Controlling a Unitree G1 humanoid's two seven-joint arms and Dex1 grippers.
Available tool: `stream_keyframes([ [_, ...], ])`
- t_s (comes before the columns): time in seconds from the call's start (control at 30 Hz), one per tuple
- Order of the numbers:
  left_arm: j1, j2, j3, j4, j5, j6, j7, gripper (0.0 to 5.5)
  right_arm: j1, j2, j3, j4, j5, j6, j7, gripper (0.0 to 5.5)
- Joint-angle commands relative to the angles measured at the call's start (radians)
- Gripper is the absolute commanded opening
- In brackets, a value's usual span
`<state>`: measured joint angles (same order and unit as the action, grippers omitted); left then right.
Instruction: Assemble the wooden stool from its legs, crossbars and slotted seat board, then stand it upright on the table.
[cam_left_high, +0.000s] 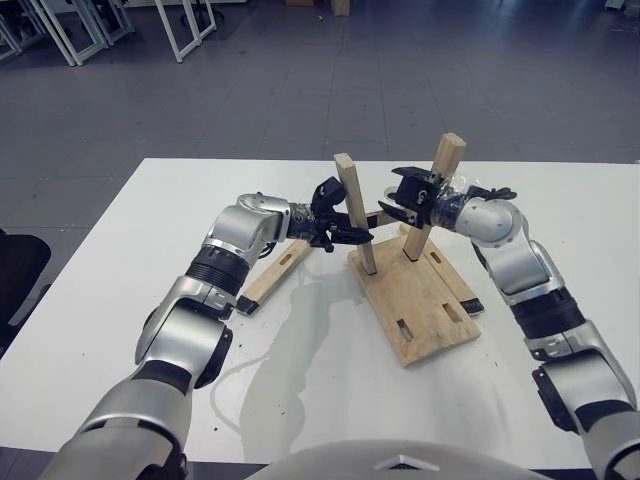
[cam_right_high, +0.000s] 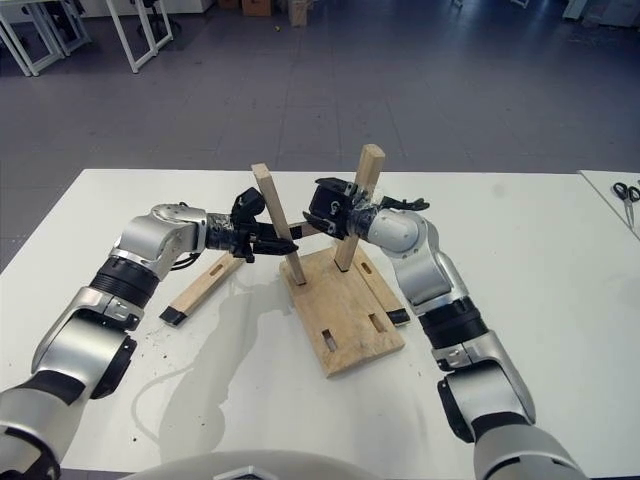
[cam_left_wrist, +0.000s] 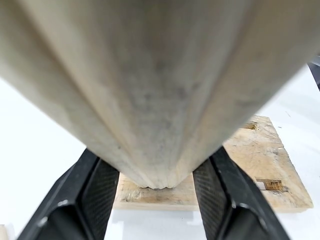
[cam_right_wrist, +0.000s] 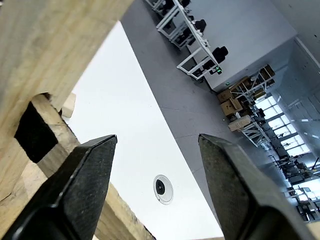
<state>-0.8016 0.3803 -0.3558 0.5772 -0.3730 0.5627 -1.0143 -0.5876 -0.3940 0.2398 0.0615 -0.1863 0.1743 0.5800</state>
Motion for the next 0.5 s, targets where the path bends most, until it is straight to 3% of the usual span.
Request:
stream_keyframes([
  [0.03, 0.116, -0.009, -0.002, -0.004, 0.047, 0.125, 0.059, 2.04, 0.010, 0.002, -0.081, -0.127, 0.042, 0.060, -0.033, 2.98],
  [0.3, 0.128, 0.044, 0.038, -0.136, 0.072, 0.119, 0.053, 2.04, 0.198, -0.093, -0.268, -0.348, 0.131, 0.162, -0.036, 2.98],
  [0.37, 0.139, 0.064, 0.039, -0.168, 0.080, 0.109, 0.050, 2.54, 0.241, -0.114, -0.317, -0.363, 0.142, 0.178, -0.045, 2.98],
  [0.5, 0.178, 0.108, 0.090, -0.273, 0.068, 0.125, 0.029, 2.54, 0.414, -0.158, -0.328, -0.344, 0.138, 0.177, -0.018, 2.98],
])
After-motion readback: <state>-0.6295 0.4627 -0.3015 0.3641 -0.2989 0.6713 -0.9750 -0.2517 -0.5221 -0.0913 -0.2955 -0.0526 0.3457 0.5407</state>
